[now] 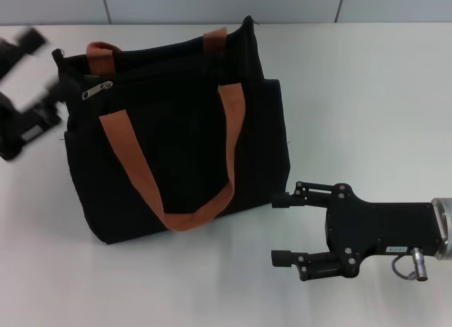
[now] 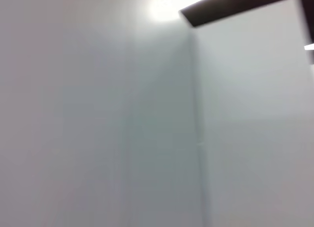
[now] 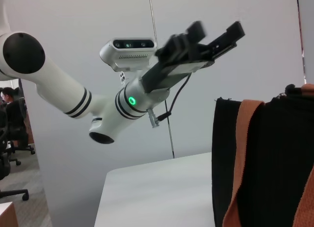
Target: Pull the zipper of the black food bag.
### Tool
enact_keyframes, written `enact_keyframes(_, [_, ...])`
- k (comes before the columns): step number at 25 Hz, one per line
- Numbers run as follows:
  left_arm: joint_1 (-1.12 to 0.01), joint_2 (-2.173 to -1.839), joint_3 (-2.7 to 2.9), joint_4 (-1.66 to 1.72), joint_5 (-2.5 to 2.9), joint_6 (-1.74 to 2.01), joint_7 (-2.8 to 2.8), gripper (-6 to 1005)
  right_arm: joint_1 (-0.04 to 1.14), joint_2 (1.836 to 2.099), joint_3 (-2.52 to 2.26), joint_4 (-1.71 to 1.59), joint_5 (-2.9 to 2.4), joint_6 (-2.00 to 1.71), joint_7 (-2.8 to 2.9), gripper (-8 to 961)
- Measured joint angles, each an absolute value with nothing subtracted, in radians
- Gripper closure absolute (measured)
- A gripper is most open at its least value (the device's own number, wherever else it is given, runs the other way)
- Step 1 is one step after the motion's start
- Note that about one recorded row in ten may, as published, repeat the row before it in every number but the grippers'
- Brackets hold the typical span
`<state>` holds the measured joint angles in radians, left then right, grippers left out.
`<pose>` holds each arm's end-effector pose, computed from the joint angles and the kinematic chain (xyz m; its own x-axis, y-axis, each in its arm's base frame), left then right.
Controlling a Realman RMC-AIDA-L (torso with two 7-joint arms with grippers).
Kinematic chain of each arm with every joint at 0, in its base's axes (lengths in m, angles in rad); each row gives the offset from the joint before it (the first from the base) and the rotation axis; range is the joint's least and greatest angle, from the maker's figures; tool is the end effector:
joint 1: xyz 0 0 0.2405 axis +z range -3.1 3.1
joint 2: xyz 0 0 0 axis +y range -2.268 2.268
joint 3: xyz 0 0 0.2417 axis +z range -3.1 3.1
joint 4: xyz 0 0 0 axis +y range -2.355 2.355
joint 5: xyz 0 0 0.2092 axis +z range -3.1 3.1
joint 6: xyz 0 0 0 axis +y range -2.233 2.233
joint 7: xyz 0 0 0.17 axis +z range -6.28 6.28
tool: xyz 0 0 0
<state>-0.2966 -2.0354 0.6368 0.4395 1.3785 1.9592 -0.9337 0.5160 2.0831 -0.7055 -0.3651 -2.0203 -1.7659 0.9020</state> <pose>-0.2473 0.2606 0.0610 0.4385 -0.1750 0.8815 0.4046 -0.8374 -0.3675 0.2297 0.2582 -0.0594 0.7856 -0.1245 -0.6061 -0.1502 -0.9886 0.0084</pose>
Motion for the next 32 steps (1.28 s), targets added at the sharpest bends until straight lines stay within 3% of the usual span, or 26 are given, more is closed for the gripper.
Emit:
enact_keyframes(9, [-0.277, -1.967, 0.595, 0.433, 1.519, 1.728, -0.934, 170, 0.507, 2.081, -0.706, -0.365, -2.020, -1.756, 0.902, 140])
enact_keyframes(13, [-0.292, -1.958, 0.594, 0.438, 1.629, 1.681, -0.942, 170, 0.506, 2.081, -0.706, -0.365, -2.020, -1.753, 0.902, 140])
enact_keyframes(25, [-0.355, -1.987, 0.564, 0.454, 1.728, 1.535, -0.925, 262, 0.505, 2.082, -0.706, -0.365, -2.020, -1.753, 0.902, 140])
enact_keyframes(32, [-0.348, -2.033, 0.384, 0.452, 1.713, 1.562, -0.854, 316, 0.503, 2.084, -0.706, -0.357, -2.015, -1.753, 0.902, 140])
